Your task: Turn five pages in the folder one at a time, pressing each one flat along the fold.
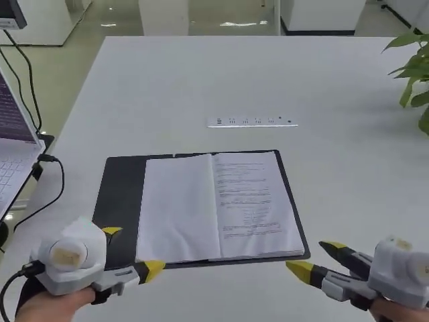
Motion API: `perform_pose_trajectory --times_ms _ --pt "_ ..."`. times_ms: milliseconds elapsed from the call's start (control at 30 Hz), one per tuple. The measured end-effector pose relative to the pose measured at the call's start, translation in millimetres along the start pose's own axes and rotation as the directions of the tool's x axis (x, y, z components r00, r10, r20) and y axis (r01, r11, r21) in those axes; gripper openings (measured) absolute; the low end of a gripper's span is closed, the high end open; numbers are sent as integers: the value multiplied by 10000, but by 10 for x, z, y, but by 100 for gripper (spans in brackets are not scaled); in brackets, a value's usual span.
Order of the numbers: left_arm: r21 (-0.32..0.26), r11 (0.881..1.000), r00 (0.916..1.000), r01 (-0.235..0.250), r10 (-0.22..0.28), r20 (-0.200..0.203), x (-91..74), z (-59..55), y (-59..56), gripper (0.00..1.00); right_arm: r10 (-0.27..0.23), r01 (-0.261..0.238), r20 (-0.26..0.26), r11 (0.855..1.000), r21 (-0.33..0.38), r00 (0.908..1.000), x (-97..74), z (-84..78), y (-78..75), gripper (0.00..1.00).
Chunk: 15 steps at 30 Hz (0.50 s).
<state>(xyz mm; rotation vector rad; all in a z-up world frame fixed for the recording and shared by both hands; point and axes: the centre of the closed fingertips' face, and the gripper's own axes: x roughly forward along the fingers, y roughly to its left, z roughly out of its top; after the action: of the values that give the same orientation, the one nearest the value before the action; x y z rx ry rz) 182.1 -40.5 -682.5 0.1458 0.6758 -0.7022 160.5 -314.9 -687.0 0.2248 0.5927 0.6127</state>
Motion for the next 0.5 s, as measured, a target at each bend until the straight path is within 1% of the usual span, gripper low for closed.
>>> perform_pose_trajectory --times_ms 67,233,367,400,500 --pt "218 9994 9996 259 -258 -84 94 44 -81 66 -34 33 76 9999 97 10000 -19 11 -3 65" --pt "564 9950 9966 828 -825 -65 319 217 -268 69 -99 97 91 9998 163 9999 -51 -17 -25 65" --pt "979 9851 9899 1413 -1399 -215 541 331 -437 71 -149 143 198 9995 271 9997 -62 -23 -33 65" --pt "1124 9811 9874 1577 -1555 -279 615 357 -481 71 -125 120 196 9995 282 9997 -61 -28 -26 65" --pt "1383 9720 9817 1901 -1866 -374 789 429 -596 72 -157 154 167 9997 190 9997 -66 -29 -17 65"
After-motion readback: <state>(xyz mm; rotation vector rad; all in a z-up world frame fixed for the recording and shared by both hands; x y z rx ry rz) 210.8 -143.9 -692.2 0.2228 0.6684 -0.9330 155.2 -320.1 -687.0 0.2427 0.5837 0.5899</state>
